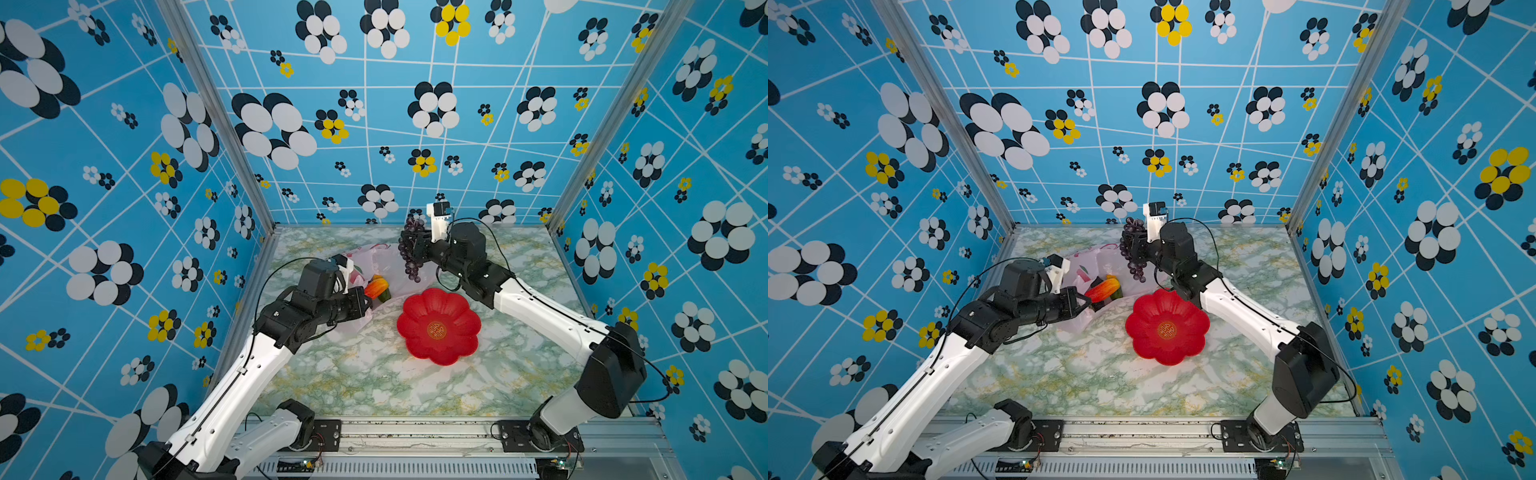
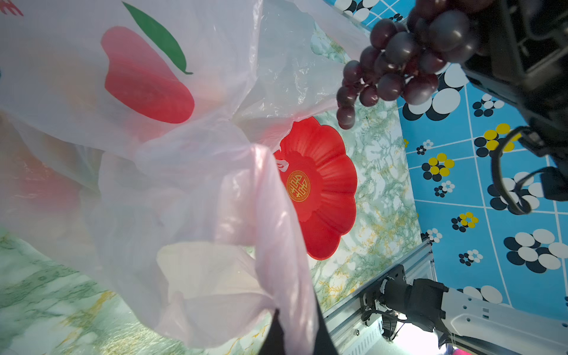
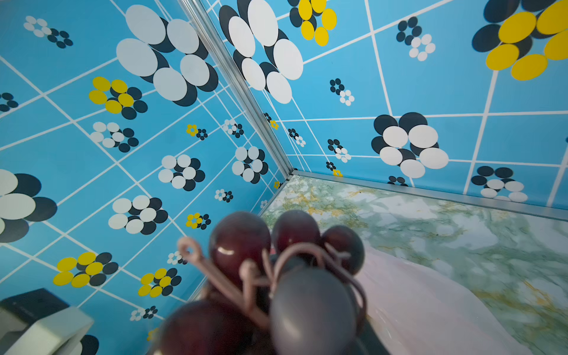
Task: Place the fruits into the plastic bag
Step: Place the fruit in the plastic bag.
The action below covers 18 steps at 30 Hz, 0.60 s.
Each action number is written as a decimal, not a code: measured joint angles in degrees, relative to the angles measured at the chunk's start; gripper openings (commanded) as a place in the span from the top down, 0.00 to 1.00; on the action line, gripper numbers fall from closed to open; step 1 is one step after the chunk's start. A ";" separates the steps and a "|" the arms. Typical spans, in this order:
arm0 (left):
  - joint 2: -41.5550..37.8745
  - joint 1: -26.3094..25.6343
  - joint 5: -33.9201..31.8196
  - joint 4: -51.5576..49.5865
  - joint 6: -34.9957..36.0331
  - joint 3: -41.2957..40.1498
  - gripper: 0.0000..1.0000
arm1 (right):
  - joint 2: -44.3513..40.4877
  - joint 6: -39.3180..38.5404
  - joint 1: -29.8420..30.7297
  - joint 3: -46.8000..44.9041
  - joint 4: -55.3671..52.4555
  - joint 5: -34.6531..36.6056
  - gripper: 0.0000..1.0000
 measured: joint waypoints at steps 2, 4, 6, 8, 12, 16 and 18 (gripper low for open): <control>0.50 0.37 0.00 -0.59 -0.02 0.57 0.99 | 3.37 0.94 0.04 1.38 2.54 -0.26 0.67; 1.22 0.87 0.00 -1.38 -0.15 1.46 1.00 | 6.91 1.95 0.11 2.29 5.42 -0.72 0.67; 2.05 1.31 -0.04 -1.88 -0.17 2.73 0.99 | 9.79 2.99 0.26 2.64 7.74 -1.01 0.67; 3.04 1.75 -0.13 -2.60 -0.17 4.39 0.99 | 12.39 4.07 0.55 2.64 9.75 -1.16 0.68; 4.50 3.06 -1.46 -4.31 -0.17 7.76 0.99 | 16.68 5.99 1.70 2.64 12.76 -1.38 0.68; 5.79 4.11 -2.71 -5.49 -0.37 10.21 0.99 | 18.95 7.67 3.56 2.64 15.17 -1.79 0.68; 6.45 4.44 -3.13 -5.90 -0.44 10.99 0.99 | 19.74 8.31 4.55 2.64 16.11 -2.36 0.68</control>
